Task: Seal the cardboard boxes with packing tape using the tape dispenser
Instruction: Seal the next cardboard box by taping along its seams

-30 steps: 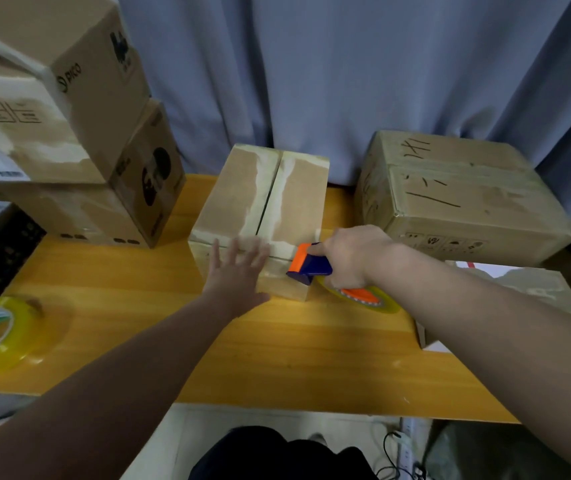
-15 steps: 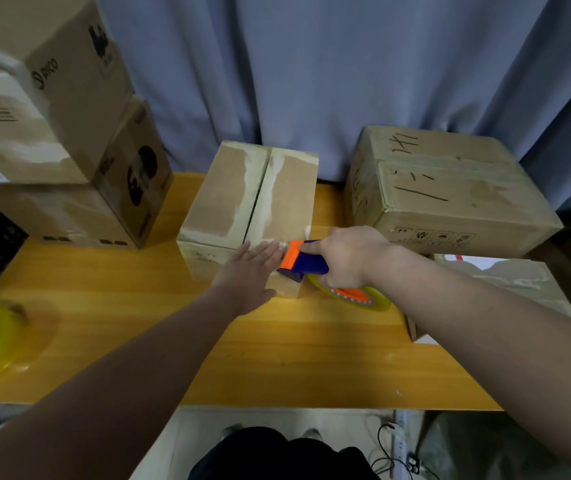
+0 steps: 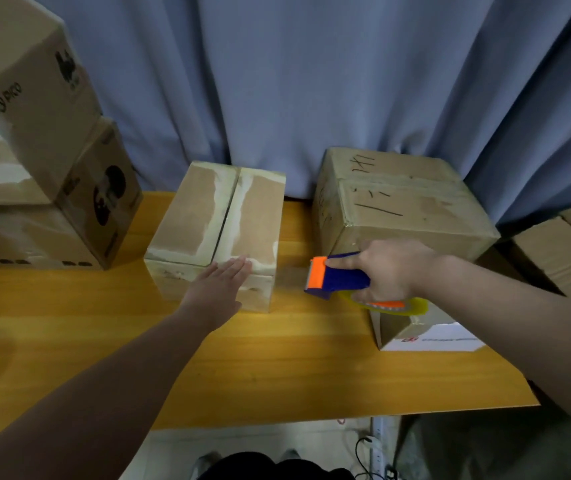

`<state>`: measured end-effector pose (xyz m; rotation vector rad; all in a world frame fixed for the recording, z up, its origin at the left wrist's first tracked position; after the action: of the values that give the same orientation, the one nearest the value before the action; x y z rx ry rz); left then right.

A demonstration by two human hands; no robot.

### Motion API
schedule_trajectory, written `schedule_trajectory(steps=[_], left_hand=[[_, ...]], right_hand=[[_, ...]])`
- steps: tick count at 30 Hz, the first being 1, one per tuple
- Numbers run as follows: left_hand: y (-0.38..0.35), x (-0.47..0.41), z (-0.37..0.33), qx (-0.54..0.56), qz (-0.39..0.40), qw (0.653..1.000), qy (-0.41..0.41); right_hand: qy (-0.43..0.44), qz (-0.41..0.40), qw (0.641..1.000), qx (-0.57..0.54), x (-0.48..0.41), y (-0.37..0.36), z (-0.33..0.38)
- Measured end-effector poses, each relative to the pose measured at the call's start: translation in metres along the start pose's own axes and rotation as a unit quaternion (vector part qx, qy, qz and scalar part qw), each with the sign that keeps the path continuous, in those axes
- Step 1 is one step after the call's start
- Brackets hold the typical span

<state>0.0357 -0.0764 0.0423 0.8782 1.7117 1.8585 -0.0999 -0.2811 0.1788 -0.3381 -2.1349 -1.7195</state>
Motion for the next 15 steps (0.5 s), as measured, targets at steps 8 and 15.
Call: schedule_trajectory(steps=[8,15], left_hand=[[0.005,-0.004,-0.022,-0.056,0.051,0.997,0.028],[-0.009,0.000,-0.035,-0.109,-0.026,0.994,0.017]], right_hand=[[0.014,-0.017,0.998,0.051,0.001,-0.011,0.004],[0.019,-0.034,0.999,0.032,0.001,-0.023,-0.002]])
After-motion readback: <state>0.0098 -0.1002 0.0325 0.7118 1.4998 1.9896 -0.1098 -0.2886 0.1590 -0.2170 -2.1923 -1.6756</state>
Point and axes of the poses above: each hand's wrist, its own x-axis away from the middle knuckle, its own y-axis out of the back of the hand, z = x × y, the point moved 3 cm from there along -x, towards the middle knuckle, and after that the axes turned 8 degrees about y, right-handed, at the moved point
